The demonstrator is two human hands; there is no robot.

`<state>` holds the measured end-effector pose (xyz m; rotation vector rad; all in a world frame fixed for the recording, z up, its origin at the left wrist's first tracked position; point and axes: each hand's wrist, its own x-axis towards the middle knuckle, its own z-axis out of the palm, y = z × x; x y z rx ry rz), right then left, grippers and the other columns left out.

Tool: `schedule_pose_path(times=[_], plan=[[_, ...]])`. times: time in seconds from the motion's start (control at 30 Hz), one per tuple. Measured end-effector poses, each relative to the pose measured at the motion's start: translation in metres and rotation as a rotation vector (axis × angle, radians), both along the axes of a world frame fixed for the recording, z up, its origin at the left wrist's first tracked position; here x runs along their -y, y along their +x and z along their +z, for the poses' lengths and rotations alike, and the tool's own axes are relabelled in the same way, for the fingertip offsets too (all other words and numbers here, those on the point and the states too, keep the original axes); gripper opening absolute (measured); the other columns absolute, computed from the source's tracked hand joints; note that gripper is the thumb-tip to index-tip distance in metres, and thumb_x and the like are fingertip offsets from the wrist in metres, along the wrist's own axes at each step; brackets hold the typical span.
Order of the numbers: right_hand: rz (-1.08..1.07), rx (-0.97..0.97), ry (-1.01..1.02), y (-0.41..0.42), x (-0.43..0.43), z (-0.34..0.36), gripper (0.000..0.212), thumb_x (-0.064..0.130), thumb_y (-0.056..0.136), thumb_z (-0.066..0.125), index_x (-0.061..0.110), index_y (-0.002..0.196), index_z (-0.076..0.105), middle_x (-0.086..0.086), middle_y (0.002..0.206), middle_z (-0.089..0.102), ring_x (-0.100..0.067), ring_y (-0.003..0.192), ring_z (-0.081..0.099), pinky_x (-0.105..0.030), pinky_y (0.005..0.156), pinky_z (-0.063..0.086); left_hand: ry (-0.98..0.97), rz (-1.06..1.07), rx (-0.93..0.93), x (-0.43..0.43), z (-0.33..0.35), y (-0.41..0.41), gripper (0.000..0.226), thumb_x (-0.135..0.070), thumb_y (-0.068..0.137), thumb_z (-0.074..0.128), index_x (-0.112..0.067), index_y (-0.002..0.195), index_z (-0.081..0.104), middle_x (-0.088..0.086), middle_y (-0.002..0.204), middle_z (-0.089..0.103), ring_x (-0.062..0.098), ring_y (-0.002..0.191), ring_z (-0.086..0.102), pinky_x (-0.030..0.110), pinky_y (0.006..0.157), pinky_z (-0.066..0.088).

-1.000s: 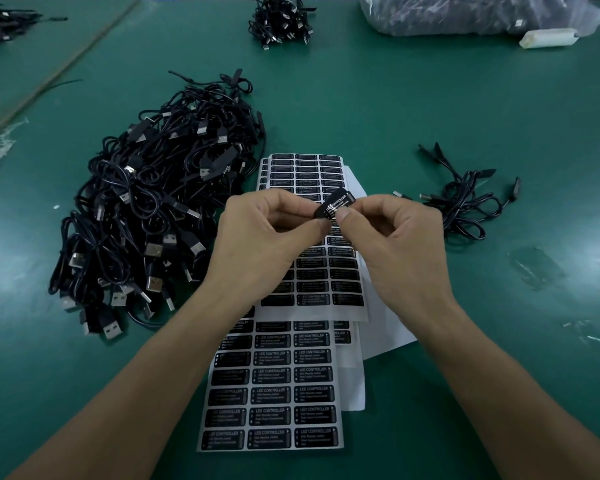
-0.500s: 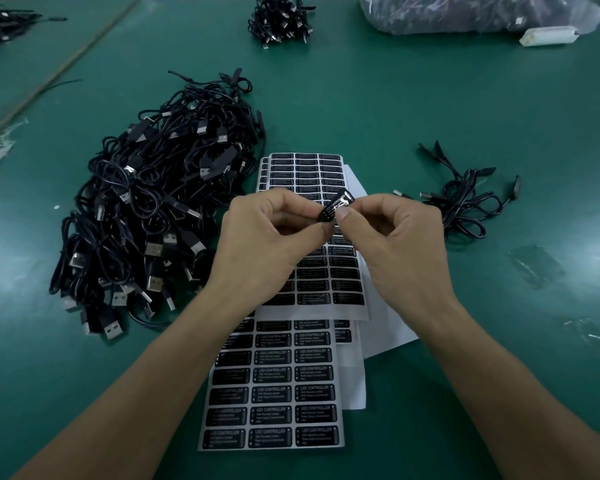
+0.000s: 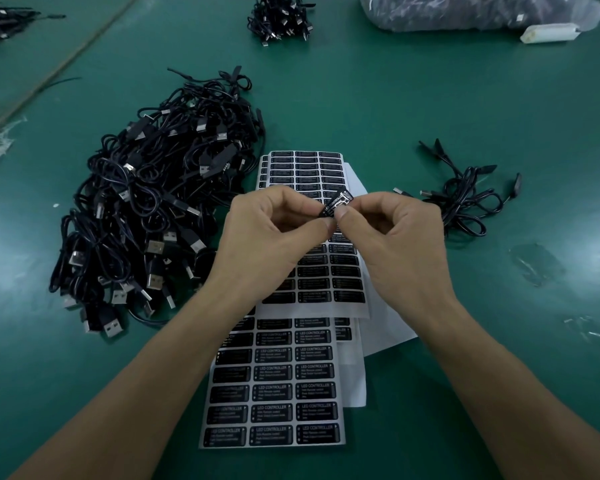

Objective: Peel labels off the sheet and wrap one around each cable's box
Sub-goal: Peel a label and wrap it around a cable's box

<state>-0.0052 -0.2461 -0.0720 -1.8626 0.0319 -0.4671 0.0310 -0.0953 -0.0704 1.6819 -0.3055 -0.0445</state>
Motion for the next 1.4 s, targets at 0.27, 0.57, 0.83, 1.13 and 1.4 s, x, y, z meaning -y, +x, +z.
schedule_pose_path(times=[0.27, 0.57, 0.83, 1.13, 1.4], plan=[[-0.022, -0.005, 0.005, -0.001, -0.001, 0.001, 0.019, 0.018, 0.087, 0.073, 0.029, 0.073, 0.071, 0.017, 0.066, 0.07, 0.004, 0.058, 0.061, -0.009, 0.058, 0.046, -0.016, 0.031, 0.015, 0.003, -0.002, 0.001, 0.006, -0.022, 0.075, 0.077, -0.019, 0.078, 0.074, 0.004, 0.077, 0.076, 0.032, 0.079, 0.073, 0.042, 0.077, 0.063], [-0.084, 0.024, -0.051, -0.005, -0.003, 0.003, 0.014, 0.023, 0.082, 0.08, 0.031, 0.073, 0.073, 0.021, 0.068, 0.071, 0.001, 0.063, 0.067, -0.009, 0.06, 0.048, 0.023, 0.051, 0.039, 0.003, -0.005, 0.002, 0.002, -0.024, 0.076, 0.073, -0.024, 0.074, 0.072, 0.006, 0.074, 0.075, 0.036, 0.077, 0.071, 0.048, 0.075, 0.061], [-0.149, 0.022, 0.005, -0.003, 0.003, 0.003, 0.023, 0.033, 0.074, 0.088, 0.024, 0.071, 0.067, 0.009, 0.067, 0.069, -0.001, 0.056, 0.06, -0.014, 0.055, 0.048, -0.014, 0.022, 0.043, 0.002, -0.003, 0.002, 0.003, -0.021, 0.076, 0.072, -0.023, 0.074, 0.072, 0.002, 0.073, 0.075, 0.028, 0.074, 0.073, 0.035, 0.072, 0.061], [-0.006, 0.005, 0.11, 0.002, 0.005, -0.001, 0.016, 0.024, 0.081, 0.083, 0.026, 0.093, 0.073, 0.008, 0.079, 0.074, -0.01, 0.073, 0.071, -0.027, 0.071, 0.058, 0.019, -0.002, 0.055, 0.002, -0.003, 0.001, 0.002, -0.024, 0.079, 0.075, -0.022, 0.079, 0.074, 0.009, 0.079, 0.075, 0.037, 0.082, 0.071, 0.049, 0.078, 0.061], [0.079, 0.087, -0.001, -0.001, 0.006, 0.004, 0.013, 0.019, 0.094, 0.068, 0.028, 0.085, 0.07, 0.017, 0.073, 0.07, -0.004, 0.074, 0.066, -0.018, 0.072, 0.052, 0.315, -0.024, 0.414, -0.002, -0.002, -0.002, 0.008, -0.028, 0.093, 0.069, -0.029, 0.098, 0.076, -0.013, 0.083, 0.074, 0.014, 0.076, 0.068, 0.03, 0.072, 0.056]])
